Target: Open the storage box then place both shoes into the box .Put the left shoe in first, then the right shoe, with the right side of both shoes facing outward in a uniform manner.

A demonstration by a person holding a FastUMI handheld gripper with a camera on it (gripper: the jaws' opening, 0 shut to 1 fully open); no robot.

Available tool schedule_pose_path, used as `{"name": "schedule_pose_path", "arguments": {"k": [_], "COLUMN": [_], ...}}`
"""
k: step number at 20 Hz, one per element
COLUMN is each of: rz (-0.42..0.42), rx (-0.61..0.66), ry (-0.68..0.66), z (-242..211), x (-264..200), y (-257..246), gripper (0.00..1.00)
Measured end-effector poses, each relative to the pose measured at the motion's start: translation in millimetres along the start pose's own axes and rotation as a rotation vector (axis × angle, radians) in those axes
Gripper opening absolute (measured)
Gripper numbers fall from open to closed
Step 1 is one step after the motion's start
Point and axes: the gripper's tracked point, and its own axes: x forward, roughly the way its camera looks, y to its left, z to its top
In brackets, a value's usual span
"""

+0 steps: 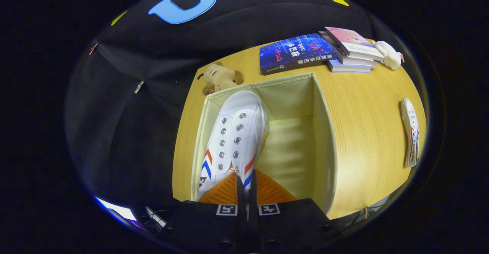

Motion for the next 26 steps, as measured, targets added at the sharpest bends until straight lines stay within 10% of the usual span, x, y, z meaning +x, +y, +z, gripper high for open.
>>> {"name": "schedule_pose_path", "arguments": {"k": [10, 13, 15, 17, 26], "rz": [-0.062, -0.008, 0.039, 0.051, -0.152], "rx": [-0.057, -0.067, -0.088, -0.135, -0.291], "ry": [0.106, 0.073, 0.043, -0.007, -0.289], "z": [-25, -16, -7, 5, 63], "x": [53, 51, 28, -2, -149], "y": [-8, 2, 7, -4, -167], "gripper": [0.06, 0.39, 0.8, 0.93, 0.99]}}
